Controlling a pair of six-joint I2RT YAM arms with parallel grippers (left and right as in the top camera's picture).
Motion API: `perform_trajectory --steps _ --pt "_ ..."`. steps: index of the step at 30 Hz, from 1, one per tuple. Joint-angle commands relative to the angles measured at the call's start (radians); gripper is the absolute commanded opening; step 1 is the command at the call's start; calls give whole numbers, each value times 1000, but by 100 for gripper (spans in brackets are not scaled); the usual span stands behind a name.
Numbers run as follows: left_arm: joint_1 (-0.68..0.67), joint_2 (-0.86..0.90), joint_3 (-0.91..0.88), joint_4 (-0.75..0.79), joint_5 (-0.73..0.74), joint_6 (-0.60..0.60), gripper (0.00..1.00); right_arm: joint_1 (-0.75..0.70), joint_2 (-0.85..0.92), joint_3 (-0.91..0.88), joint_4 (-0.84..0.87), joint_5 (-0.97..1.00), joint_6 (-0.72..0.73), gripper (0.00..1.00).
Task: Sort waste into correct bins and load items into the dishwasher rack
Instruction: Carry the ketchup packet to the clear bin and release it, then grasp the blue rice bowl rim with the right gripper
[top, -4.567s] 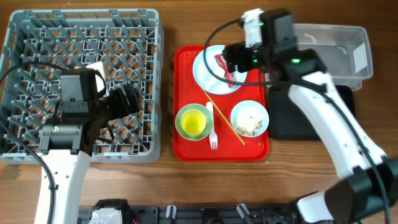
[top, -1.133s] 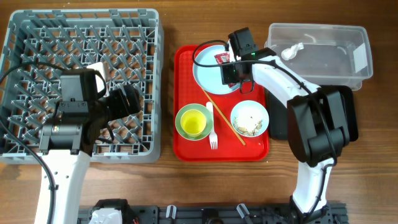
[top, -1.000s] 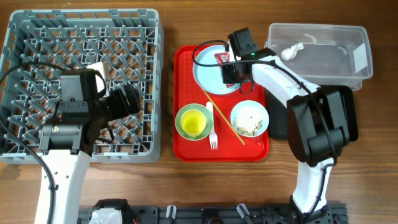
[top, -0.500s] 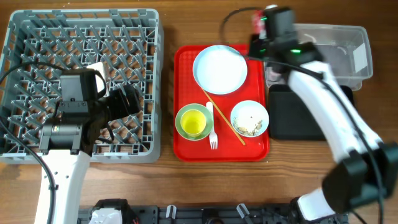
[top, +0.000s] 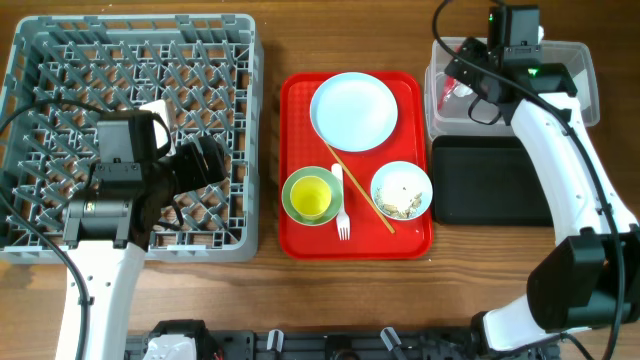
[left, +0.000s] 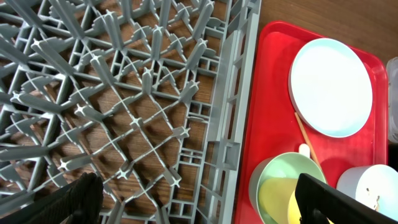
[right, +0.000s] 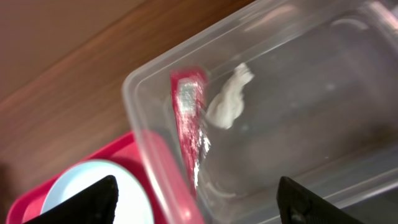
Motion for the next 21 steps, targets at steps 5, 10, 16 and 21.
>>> perform_trajectory --steps 5,10,16,21 --pt "4 -4 19 3 -10 13 100 5 -140 -3 -203 -293 -249 82" --pt "4 -4 19 3 -10 13 100 53 -172 -18 -364 -302 -312 75" --pt "4 -4 19 2 -10 13 99 154 -275 -149 -346 -303 -309 70" --pt "4 -4 19 3 -10 13 100 291 -333 -269 -277 -265 -320 70"
